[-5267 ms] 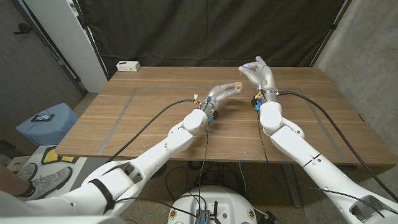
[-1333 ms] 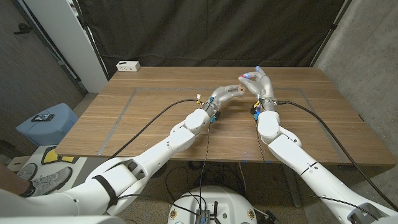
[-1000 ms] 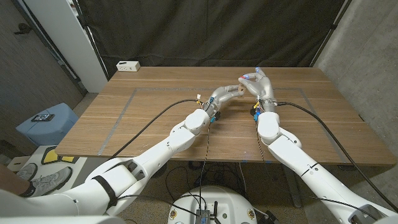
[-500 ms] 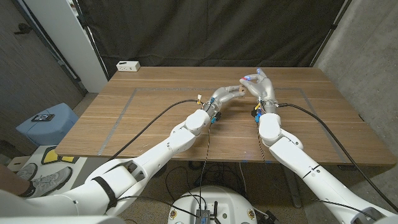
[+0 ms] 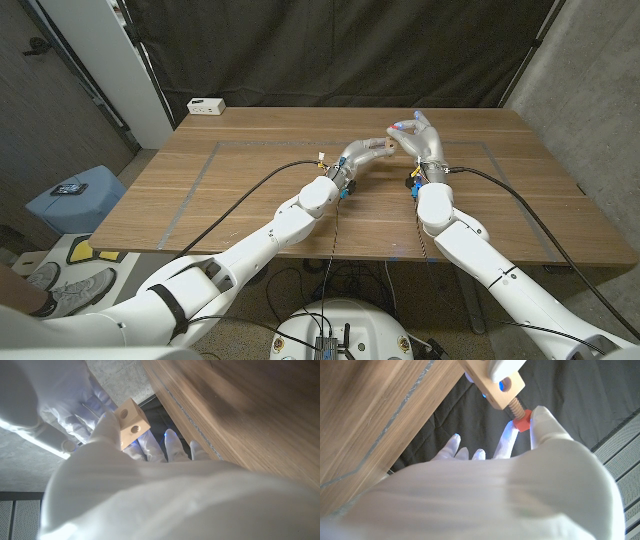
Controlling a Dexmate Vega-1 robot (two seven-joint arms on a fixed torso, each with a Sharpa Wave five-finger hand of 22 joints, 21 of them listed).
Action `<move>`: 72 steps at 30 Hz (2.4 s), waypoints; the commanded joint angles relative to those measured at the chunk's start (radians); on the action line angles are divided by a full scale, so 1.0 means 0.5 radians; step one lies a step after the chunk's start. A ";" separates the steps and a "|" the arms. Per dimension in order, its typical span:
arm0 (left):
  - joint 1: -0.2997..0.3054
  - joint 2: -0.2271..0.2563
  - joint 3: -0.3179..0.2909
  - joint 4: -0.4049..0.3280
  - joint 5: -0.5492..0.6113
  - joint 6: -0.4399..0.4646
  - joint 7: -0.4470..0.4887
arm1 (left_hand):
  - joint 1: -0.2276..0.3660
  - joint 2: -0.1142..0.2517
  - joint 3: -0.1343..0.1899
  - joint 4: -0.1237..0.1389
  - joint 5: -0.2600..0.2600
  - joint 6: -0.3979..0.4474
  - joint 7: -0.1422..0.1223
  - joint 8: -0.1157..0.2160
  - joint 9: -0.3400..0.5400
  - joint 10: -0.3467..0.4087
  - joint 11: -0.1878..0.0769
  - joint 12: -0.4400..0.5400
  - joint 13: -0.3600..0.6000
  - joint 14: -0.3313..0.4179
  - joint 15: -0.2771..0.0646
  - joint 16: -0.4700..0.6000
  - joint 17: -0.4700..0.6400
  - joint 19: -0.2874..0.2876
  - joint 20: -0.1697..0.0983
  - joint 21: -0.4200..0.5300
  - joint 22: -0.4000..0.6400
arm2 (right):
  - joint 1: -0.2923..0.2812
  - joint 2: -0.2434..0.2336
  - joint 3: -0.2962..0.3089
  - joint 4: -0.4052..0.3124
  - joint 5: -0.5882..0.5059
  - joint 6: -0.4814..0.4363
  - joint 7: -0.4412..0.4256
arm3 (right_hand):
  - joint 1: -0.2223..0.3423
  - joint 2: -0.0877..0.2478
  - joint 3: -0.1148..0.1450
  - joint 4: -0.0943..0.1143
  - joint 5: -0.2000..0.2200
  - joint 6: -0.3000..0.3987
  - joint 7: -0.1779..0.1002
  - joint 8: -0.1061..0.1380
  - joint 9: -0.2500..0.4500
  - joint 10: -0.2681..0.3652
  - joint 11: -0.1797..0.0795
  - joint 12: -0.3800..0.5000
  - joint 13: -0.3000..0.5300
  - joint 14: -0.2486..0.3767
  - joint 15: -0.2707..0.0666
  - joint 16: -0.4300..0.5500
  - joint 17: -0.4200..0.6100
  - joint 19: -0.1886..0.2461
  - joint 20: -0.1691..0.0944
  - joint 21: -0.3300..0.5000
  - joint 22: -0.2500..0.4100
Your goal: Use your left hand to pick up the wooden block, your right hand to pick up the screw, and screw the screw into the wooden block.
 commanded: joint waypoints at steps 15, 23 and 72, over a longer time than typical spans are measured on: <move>0.000 -0.004 0.003 -0.004 0.007 0.007 0.009 | -0.018 -0.002 -0.002 0.000 0.000 0.024 0.003 0.012 0.006 0.019 0.001 0.012 0.006 0.015 -0.122 0.011 0.006 0.005 -0.001 0.014 0.004 | -0.004 -0.003 0.003 0.011 0.015 0.009 0.009 | 0.018 0.024 0.011 0.005 0.015 0.005 0.024 0.012 -0.001 0.018 -0.007 -0.011 0.006 0.010 -0.007 -0.006 0.000 0.016 -0.012 -0.005 0.004; -0.014 -0.014 0.005 0.024 0.001 -0.003 -0.005 | -0.013 -0.001 -0.001 -0.003 0.000 0.023 0.004 0.011 0.006 0.020 0.001 0.011 0.007 0.015 -0.121 0.010 0.006 0.004 -0.002 0.014 0.004 | -0.001 0.001 0.003 0.017 0.022 0.010 0.010 | 0.016 0.031 0.008 0.008 0.018 0.001 0.025 0.014 -0.001 0.016 -0.005 -0.012 0.006 0.011 -0.007 -0.006 -0.001 0.016 -0.014 -0.005 0.004; 0.005 -0.001 -0.003 0.001 -0.007 -0.007 -0.004 | -0.014 0.002 -0.002 -0.005 0.000 0.027 0.003 0.010 0.006 0.023 0.001 0.005 0.014 0.015 -0.120 0.009 0.007 0.006 -0.002 0.014 0.005 | -0.026 -0.005 0.001 -0.010 0.021 -0.019 -0.004 | 0.023 0.040 -0.012 0.002 0.034 -0.002 0.030 0.031 -0.018 0.021 -0.001 -0.012 0.006 0.016 -0.007 -0.010 -0.012 0.017 -0.015 -0.006 0.004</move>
